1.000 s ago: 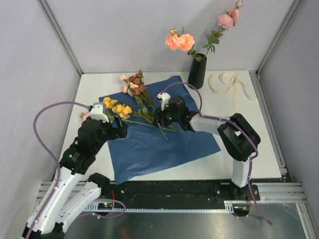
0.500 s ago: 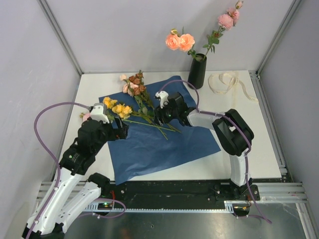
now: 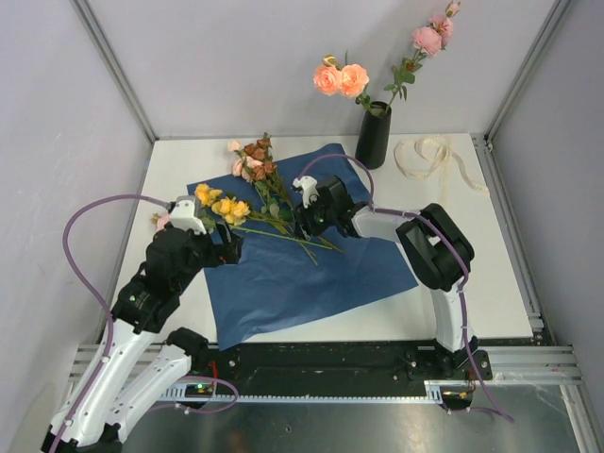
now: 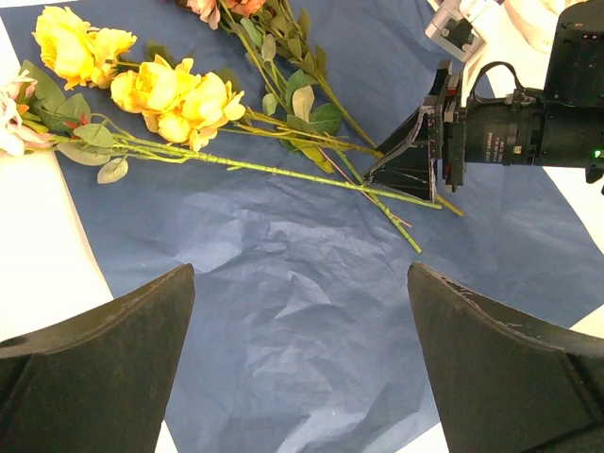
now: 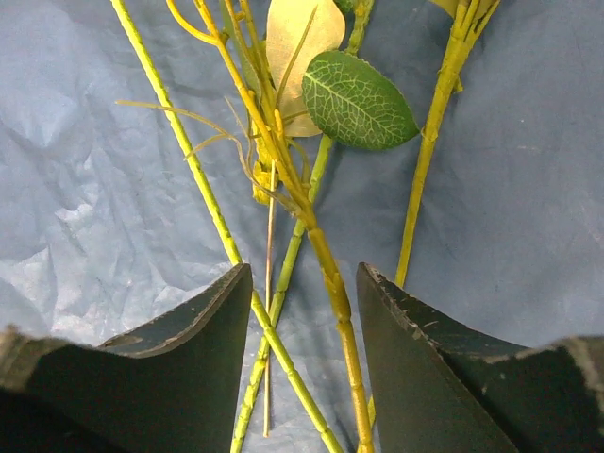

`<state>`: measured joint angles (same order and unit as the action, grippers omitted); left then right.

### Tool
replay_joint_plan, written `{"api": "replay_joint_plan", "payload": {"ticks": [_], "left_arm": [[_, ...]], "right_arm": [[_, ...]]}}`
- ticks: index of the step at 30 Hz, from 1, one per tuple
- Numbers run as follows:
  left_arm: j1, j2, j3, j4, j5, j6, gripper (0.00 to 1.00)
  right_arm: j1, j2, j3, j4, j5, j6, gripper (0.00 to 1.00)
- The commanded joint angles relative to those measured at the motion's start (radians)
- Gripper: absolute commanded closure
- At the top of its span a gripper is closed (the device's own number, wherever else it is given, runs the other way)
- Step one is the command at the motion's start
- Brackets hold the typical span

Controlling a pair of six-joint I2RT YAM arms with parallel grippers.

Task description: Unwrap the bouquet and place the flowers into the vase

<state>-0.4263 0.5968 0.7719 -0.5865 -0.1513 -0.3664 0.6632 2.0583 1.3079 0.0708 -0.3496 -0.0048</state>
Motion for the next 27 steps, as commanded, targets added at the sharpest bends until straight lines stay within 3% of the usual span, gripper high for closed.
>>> {"api": "replay_joint_plan", "payload": {"ticks": [1,11,18,27], "left_arm": [[-0.005,-0.01,-0.005,0.024,-0.001,-0.006,0.01],[-0.005,-0.011,-0.006,0.024,0.003,-0.006,0.01],[-0.005,-0.001,-0.003,0.02,-0.02,-0.048,0.02],[-0.004,0.045,0.032,0.02,0.031,-0.181,0.03]], "right_arm": [[-0.002,0.014,0.045,0.012,0.001,-0.032,0.48],[-0.005,-0.016,0.038,0.04,-0.012,-0.017,0.97],[-0.033,-0.078,0.012,0.118,-0.11,0.057,1.0],[-0.045,-0.18,-0.074,0.347,-0.218,0.248,1.0]]}}
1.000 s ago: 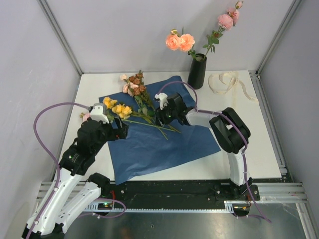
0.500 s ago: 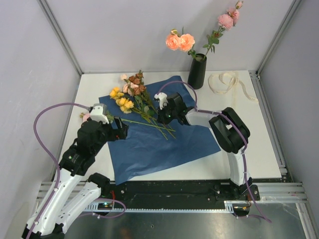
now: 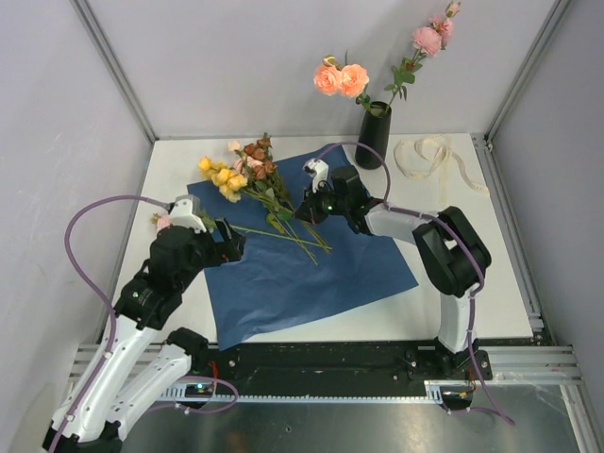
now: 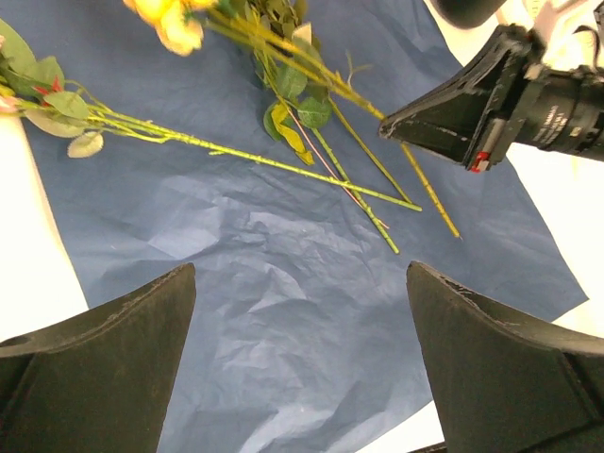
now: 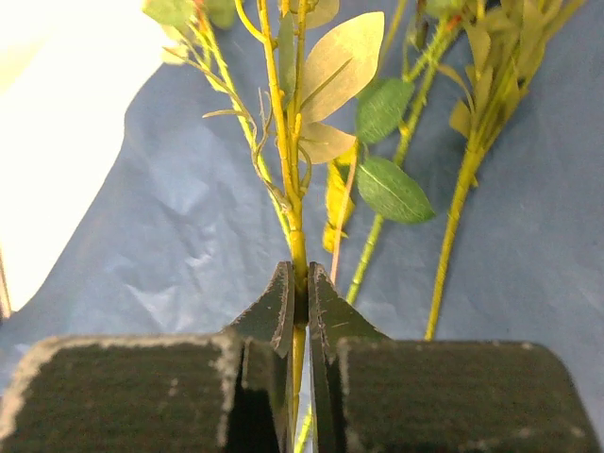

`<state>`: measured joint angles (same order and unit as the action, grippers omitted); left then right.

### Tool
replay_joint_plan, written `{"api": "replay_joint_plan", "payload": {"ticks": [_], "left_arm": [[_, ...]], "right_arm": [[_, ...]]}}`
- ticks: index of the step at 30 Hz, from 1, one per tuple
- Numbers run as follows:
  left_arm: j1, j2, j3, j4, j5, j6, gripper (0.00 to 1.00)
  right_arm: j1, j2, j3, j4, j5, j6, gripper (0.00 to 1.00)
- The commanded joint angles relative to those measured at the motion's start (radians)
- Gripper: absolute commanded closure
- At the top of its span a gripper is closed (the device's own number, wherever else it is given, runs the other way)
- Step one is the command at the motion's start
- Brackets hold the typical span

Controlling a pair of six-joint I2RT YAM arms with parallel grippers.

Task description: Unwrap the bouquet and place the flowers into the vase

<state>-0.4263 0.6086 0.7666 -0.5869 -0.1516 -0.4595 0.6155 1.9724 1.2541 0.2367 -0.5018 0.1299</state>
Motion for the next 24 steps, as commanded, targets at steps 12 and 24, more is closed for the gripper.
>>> {"api": "replay_joint_plan", "payload": {"ticks": [12,24], "left_arm": [[-0.005,0.122,0.041,0.292,0.122,-0.164,0.11],[-0.005,0.3,-0.01,0.71,0.285,-0.238,0.23]], "right_arm": [[0.0,-0.269,-0.264,0.541,-0.052,0.479,1.0],[0.059,-0.41,-0.586,1.017,0.059,0.694,1.0]]}}
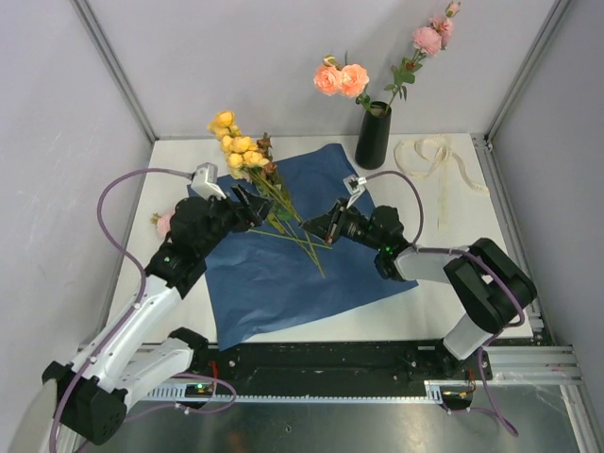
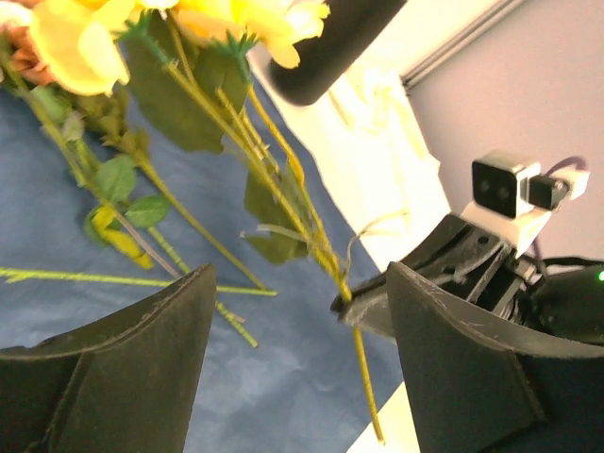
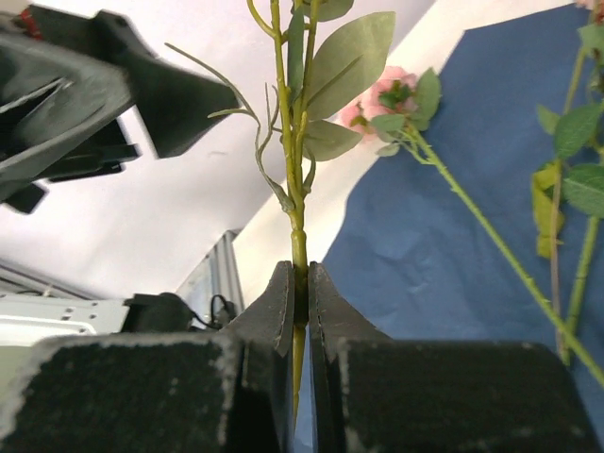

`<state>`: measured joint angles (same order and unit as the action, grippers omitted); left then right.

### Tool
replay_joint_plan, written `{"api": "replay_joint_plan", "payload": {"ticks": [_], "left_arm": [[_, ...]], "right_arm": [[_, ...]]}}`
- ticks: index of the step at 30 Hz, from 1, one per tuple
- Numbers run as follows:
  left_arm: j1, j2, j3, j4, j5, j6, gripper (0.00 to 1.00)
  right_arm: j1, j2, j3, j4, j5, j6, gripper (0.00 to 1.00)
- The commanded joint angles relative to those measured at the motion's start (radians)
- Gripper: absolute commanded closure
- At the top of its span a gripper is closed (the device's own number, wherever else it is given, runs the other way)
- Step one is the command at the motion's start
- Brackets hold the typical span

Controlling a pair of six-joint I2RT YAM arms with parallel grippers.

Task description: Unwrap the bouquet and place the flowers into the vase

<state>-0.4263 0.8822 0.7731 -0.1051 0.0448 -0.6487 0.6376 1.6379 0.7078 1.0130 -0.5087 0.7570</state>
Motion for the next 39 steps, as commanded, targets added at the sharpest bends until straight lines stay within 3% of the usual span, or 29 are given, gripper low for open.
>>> {"api": "replay_joint_plan", "payload": {"ticks": [1,5,13,16,19,25,29,34,39], "left_arm": [[-0.005,0.041,-0.016,0.243,0.105,-0.052,0.24],[-0.007,0.093,-0.015,0.294,0.166,-0.068,0.29],[-0.017,0.104,-0.066,0.349,0.217,-0.107,0.51],[-0.017,0.093,-0.08,0.377,0.248,-0.109,0.78],[-0.017,0.089,-0.069,0.381,0.289,-0.102,0.96],[-0.017,0.057,-0.029,0.261,0.365,-0.028,1.0],[-0.017,0.038,0.011,0.083,0.381,0.076,1.0],[-0.019,0.019,0.021,0.006,0.477,0.129,1.0],[-0.019,0.016,0.015,-0.013,0.541,0.137,1.0]], "right_arm": [[0.046,-0.088,-0.049,0.252,0.08,0.066,1.0],[0.095,-0.125,-0.074,0.267,0.131,0.047,1.0],[0.172,-0.139,-0.114,0.321,0.262,0.022,1.0],[0.199,-0.134,-0.115,0.319,0.286,0.015,1.0],[0.206,-0.136,-0.116,0.309,0.273,0.018,0.9],[0.163,-0.263,-0.117,0.076,0.253,-0.019,0.46],[0.15,-0.38,-0.115,-0.054,0.283,-0.081,0.32],[0.136,-0.422,-0.066,-0.142,0.245,-0.134,0.19],[0.131,-0.386,0.027,-0.214,0.188,-0.152,0.15]]}}
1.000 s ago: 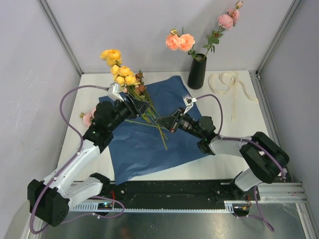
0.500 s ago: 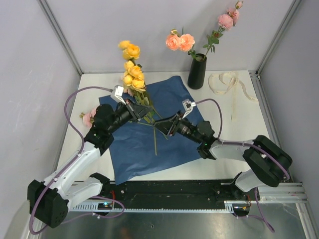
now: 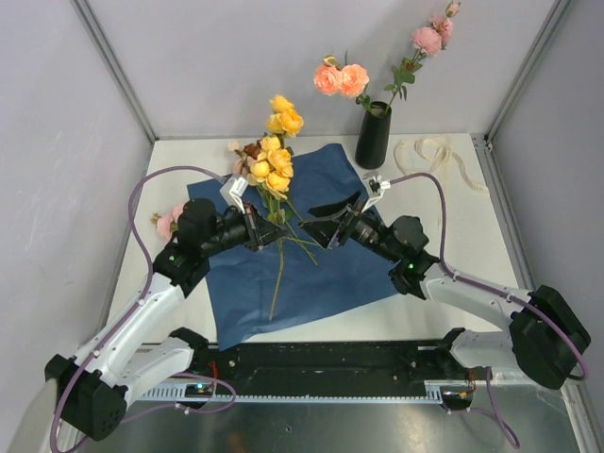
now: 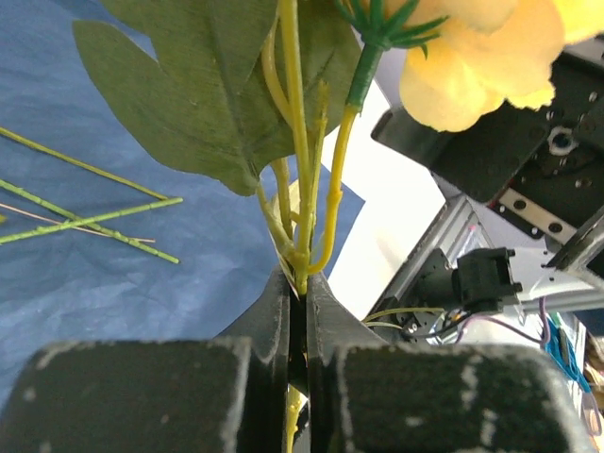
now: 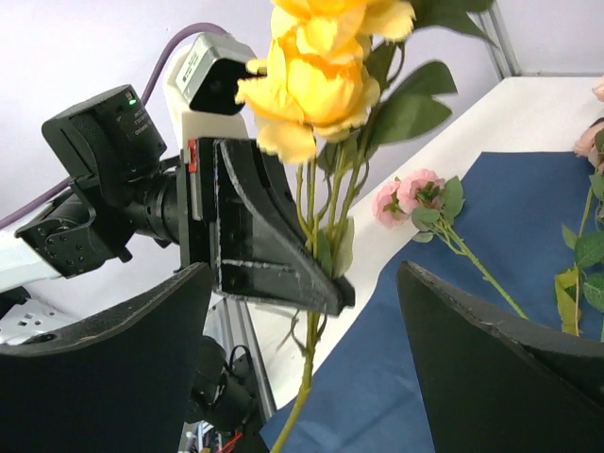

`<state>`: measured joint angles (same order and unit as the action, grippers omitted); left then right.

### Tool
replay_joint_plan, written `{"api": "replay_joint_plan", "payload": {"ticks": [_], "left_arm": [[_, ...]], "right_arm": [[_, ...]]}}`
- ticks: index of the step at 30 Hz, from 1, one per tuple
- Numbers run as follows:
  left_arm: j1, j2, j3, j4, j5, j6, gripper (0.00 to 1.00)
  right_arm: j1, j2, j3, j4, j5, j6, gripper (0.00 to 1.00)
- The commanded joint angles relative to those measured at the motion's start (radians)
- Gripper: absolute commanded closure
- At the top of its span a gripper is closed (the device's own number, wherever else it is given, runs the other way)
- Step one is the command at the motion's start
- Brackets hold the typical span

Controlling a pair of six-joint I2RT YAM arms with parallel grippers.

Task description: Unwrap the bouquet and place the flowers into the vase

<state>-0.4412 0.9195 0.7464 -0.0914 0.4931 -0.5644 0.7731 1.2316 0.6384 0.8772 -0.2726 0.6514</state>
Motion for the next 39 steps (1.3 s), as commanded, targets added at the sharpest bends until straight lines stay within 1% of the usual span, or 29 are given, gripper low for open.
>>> {"api": "replay_joint_plan", "payload": {"ticks": [1,4,10,17,21,25,27,29,30,31,32,33,35,36,37,38,39], "left_arm": [[-0.004,-0.019,0.042,-0.03,0.104,0.055,1.0],[-0.005,-0.016,0.04,-0.033,0.131,0.055,1.0],[-0.005,-0.021,0.037,-0.043,0.14,0.064,1.0],[-0.005,-0.028,0.038,-0.056,0.152,0.075,1.0],[-0.006,-0.035,0.036,-0.069,0.158,0.084,1.0],[-0.005,-0.042,0.031,-0.076,0.16,0.092,1.0],[-0.005,-0.044,0.032,-0.082,0.163,0.097,1.0],[-0.005,-0.047,0.035,-0.088,0.164,0.103,0.97],[-0.005,-0.048,0.037,-0.094,0.162,0.105,0.93],[-0.005,-0.051,0.04,-0.098,0.161,0.108,0.91],[-0.005,-0.051,0.044,-0.104,0.157,0.111,0.84],[-0.005,-0.054,0.047,-0.113,0.155,0.114,0.77],[-0.005,-0.063,0.054,-0.135,0.144,0.125,0.59],[-0.006,-0.067,0.058,-0.147,0.135,0.131,0.49],[-0.006,-0.075,0.062,-0.161,0.126,0.139,0.4],[-0.005,-0.083,0.064,-0.173,0.11,0.145,0.26],[-0.005,-0.094,0.065,-0.184,0.098,0.153,0.14]], "right_arm": [[-0.004,0.031,0.117,-0.089,-0.051,-0.047,0.15],[0.002,0.081,0.178,-0.121,-0.061,-0.049,0.17],[0.025,0.19,0.287,-0.159,-0.067,-0.055,0.19],[0.059,0.266,0.358,-0.212,-0.018,-0.077,0.21],[0.073,0.287,0.37,-0.207,-0.011,-0.084,0.24],[0.076,0.308,0.391,-0.199,-0.054,-0.078,0.32],[0.077,0.312,0.395,-0.186,-0.071,-0.073,0.41],[0.076,0.313,0.396,-0.166,-0.082,-0.067,0.61],[0.075,0.312,0.396,-0.158,-0.085,-0.066,0.73],[0.073,0.31,0.396,-0.152,-0.087,-0.066,0.83],[0.069,0.305,0.396,-0.144,-0.088,-0.065,0.91],[0.063,0.302,0.396,-0.139,-0.089,-0.066,0.96],[0.047,0.291,0.396,-0.125,-0.088,-0.062,0.99],[0.037,0.284,0.396,-0.12,-0.087,-0.062,0.99],[0.027,0.278,0.396,-0.117,-0.082,-0.064,1.0],[0.013,0.27,0.397,-0.118,-0.079,-0.066,1.0],[0.001,0.262,0.397,-0.119,-0.076,-0.072,1.0]]}}
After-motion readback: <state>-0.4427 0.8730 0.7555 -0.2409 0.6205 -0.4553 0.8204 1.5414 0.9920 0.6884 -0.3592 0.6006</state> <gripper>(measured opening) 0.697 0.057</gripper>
